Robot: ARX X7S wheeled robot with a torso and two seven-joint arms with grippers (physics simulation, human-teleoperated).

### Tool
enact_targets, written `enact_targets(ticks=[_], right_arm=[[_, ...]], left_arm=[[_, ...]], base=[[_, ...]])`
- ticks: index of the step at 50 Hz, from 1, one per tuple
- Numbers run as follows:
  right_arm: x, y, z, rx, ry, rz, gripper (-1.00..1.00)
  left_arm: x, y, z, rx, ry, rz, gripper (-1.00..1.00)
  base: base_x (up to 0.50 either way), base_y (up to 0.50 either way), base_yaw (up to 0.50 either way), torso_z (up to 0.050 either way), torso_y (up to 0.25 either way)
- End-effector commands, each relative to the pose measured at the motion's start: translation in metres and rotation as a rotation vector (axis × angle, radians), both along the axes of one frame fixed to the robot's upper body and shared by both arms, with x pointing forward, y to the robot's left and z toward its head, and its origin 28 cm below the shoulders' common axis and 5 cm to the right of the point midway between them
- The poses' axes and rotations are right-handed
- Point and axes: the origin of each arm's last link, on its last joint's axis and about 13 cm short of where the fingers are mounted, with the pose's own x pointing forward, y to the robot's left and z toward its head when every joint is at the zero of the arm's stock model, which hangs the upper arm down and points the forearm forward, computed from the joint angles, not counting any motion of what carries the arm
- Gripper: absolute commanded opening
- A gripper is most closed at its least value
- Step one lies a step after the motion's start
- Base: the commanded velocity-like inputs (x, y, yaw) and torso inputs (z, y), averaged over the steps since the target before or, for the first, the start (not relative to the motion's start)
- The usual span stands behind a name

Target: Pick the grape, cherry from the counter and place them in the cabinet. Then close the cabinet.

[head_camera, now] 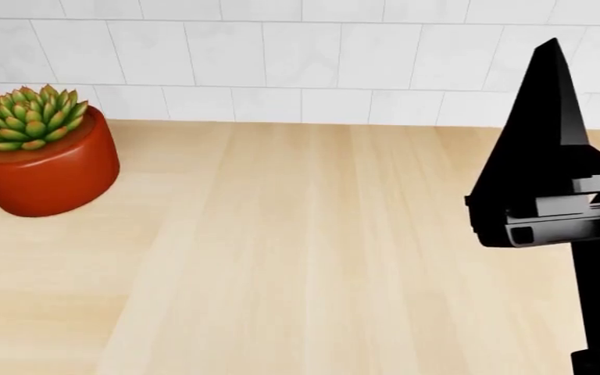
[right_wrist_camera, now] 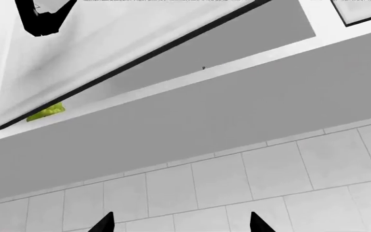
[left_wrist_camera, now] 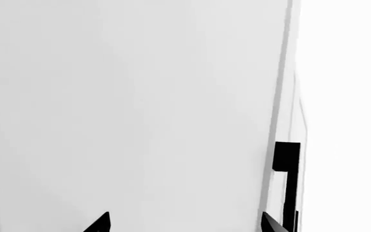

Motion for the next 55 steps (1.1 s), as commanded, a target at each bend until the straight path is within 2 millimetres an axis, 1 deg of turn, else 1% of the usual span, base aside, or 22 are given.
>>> enact_targets(ticks=[1, 8, 13, 20, 22, 25, 29, 33, 37, 40, 43, 47, 55], right_arm=[[-0.001, -0.001, 0.001, 0.000, -0.004, -0.008, 1.00], [-0.003, -0.008, 0.002, 0.001, 0.001, -0.024, 1.00], [0.003, -0.007, 0.001, 0.005, 0.012, -0.028, 1.00], [0.008, -0.007, 0.001, 0.008, 0.024, -0.032, 1.00], [0.013, -0.005, 0.004, 0.002, 0.028, -0.034, 1.00], [0.018, -0.005, 0.005, -0.001, 0.033, -0.036, 1.00], [0.025, -0.002, 0.008, -0.006, 0.037, -0.037, 1.00], [0.027, -0.002, 0.009, -0.009, 0.041, -0.040, 1.00], [0.030, 0.000, 0.010, -0.012, 0.043, -0.040, 1.00], [0.029, 0.002, 0.009, -0.015, 0.042, -0.033, 1.00], [0.026, 0.004, 0.009, -0.019, 0.039, -0.025, 1.00], [0.021, 0.006, 0.010, -0.023, 0.029, -0.019, 1.00], [0.007, 0.004, 0.011, -0.031, 0.021, -0.029, 1.00]], left_arm=[[-0.005, -0.040, -0.027, 0.128, 0.109, -0.145, 1.00], [0.017, -0.042, -0.037, 0.135, 0.143, -0.123, 1.00], [0.034, -0.040, -0.045, 0.141, 0.171, -0.106, 1.00], [0.048, -0.039, -0.054, 0.153, 0.192, -0.091, 1.00], [0.059, -0.037, -0.062, 0.163, 0.212, -0.068, 1.00], [0.071, -0.034, -0.071, 0.173, 0.229, -0.038, 1.00], [0.078, -0.032, -0.076, 0.180, 0.232, -0.020, 1.00], [0.085, -0.029, -0.080, 0.186, 0.236, 0.001, 1.00], [0.086, -0.028, -0.080, 0.184, 0.235, 0.011, 1.00], [0.082, -0.026, -0.072, 0.180, 0.209, 0.010, 1.00], [0.072, -0.022, -0.054, 0.166, 0.148, 0.013, 1.00], [0.059, -0.016, -0.036, 0.156, 0.077, 0.019, 1.00], [0.036, -0.002, -0.010, 0.124, 0.003, 0.072, 1.00]], base=[[0.00, 0.00, 0.00, 0.000, 0.000], [0.00, 0.00, 0.00, 0.000, 0.000], [0.00, 0.00, 0.00, 0.000, 0.000], [0.00, 0.00, 0.00, 0.000, 0.000], [0.01, 0.00, 0.00, 0.000, 0.000], [0.00, 0.00, 0.00, 0.000, 0.000], [0.01, 0.00, 0.00, 0.000, 0.000], [0.01, 0.00, 0.00, 0.000, 0.000], [0.00, 0.00, 0.00, 0.000, 0.000], [0.03, 0.00, -0.01, 0.000, 0.000], [0.00, 0.00, 0.00, 0.000, 0.000], [0.00, 0.00, 0.00, 0.000, 0.000], [0.01, 0.00, 0.00, 0.003, 0.000]])
